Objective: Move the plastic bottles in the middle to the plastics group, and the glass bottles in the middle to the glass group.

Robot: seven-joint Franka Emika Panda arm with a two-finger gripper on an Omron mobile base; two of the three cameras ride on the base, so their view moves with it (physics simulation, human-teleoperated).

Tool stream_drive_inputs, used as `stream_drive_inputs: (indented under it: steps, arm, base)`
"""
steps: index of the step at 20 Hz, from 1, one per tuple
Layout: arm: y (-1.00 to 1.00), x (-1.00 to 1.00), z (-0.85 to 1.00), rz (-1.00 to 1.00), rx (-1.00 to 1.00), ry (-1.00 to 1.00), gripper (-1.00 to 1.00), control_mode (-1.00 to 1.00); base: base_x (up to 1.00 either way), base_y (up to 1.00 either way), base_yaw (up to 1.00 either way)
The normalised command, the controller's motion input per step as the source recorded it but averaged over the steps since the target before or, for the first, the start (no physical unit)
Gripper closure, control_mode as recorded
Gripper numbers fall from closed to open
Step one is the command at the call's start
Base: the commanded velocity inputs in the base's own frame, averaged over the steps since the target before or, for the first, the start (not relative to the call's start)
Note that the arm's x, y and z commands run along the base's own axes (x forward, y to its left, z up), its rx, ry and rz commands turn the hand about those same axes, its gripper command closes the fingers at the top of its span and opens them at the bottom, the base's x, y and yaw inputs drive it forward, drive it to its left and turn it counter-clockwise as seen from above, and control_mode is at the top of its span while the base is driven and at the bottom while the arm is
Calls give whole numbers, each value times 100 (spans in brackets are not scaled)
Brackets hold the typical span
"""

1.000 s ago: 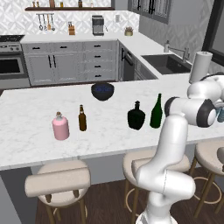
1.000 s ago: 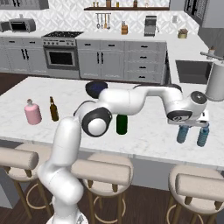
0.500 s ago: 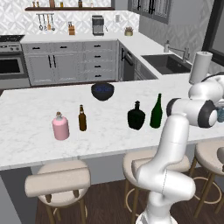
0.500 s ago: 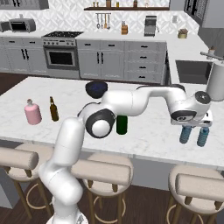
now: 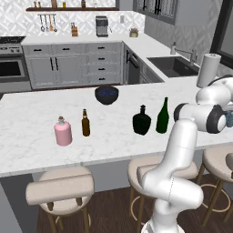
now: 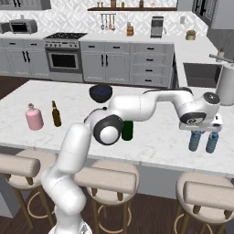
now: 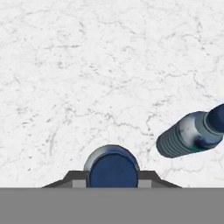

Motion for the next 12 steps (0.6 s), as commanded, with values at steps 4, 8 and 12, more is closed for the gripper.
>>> stream_drive_inputs:
  steps: [4,8,12]
  arm:
    - [0,16,-49,0,0,0,100,-100]
    - [0,4,-62,0,0,0,100,-100]
    - [-1,0,-36,0,0,0,100,-100]
  base:
    - [0,0,0]
    - [0,0,0]
    - [0,0,0]
